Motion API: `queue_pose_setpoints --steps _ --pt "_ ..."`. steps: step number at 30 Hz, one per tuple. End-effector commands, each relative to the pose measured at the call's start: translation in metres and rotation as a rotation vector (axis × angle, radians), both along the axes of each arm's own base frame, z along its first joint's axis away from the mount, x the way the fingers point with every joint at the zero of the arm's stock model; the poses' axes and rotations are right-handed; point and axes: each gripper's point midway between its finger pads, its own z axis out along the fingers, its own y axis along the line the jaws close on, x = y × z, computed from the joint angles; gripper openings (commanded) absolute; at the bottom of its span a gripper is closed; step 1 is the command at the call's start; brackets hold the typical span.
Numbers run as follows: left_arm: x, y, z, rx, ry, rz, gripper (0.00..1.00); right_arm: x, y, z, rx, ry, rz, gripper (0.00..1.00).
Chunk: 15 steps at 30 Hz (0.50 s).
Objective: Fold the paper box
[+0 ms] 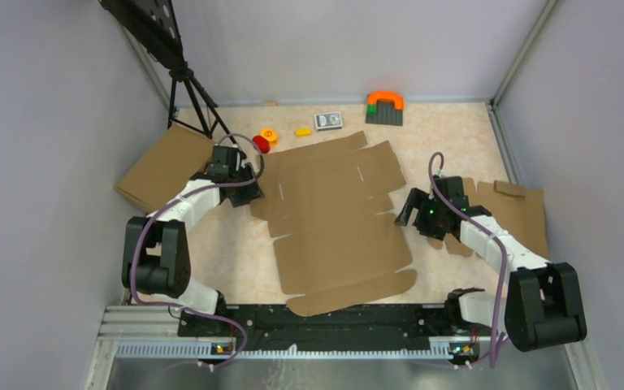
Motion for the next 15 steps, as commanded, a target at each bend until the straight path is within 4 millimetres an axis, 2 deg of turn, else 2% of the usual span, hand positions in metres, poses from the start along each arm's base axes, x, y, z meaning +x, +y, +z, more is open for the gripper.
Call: queue_pose_setpoints --steps 1,7,8,13,15 --pt "-0.001 -0.002 0.005 -0.025 -0.019 0.016 0.51 -0.003 0.003 -0.008 -0.006 0.001 0.044 0.83" --pt "-0.020 -0.001 -0.009 -0.048 0.017 0.049 0.53 -0.019 0.009 -0.026 0.033 0.051 0.055 0.82" --pt "-0.023 0.001 -0.011 -0.045 0.023 0.059 0.52 -0.021 0.011 -0.028 0.044 0.058 0.061 0.79" --pt "-0.027 0.005 -0.007 -0.079 -0.007 0.082 0.18 -0.027 0.021 -0.027 0.098 0.073 0.100 0.65" --pt "-0.026 0.002 -0.003 -0.093 -0.028 0.065 0.04 -0.029 0.025 -0.023 0.120 0.068 0.121 0.56"
